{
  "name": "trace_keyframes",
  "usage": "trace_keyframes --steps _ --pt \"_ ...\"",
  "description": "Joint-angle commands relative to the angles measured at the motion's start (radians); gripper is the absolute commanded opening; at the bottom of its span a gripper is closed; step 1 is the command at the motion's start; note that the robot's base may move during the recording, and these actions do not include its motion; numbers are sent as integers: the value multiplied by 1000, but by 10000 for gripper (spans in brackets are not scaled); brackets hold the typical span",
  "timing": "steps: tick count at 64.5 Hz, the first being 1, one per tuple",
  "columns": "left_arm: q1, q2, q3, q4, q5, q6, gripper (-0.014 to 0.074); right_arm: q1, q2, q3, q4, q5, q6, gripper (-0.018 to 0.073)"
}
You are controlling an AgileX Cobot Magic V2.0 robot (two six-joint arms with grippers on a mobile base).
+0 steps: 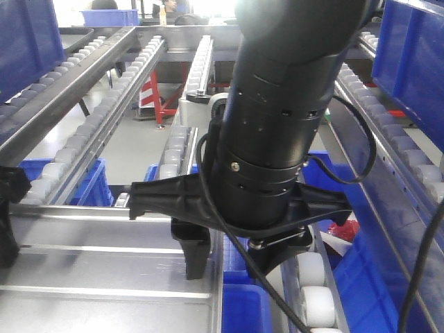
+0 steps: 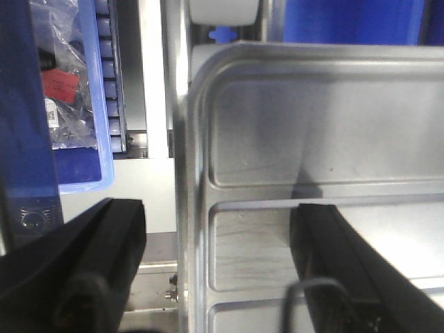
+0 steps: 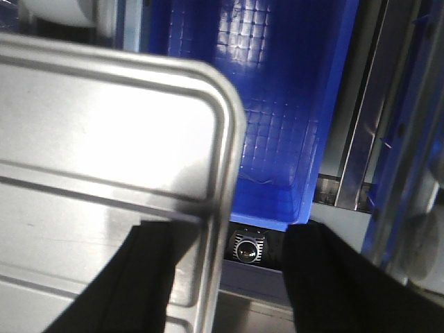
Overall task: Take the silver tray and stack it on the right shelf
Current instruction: 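Close both grippers on the silver tray's rims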
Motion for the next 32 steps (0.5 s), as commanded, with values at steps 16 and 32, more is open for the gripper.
trace_keyframes --steps 16,32 --pt "-8 -19 -19 -4 -56 -11 349 -2 -33 -23 -9 -23 -2 464" --pt "-8 -19 -15 0 -59 -11 315 -2 -33 -23 -9 -23 -2 408"
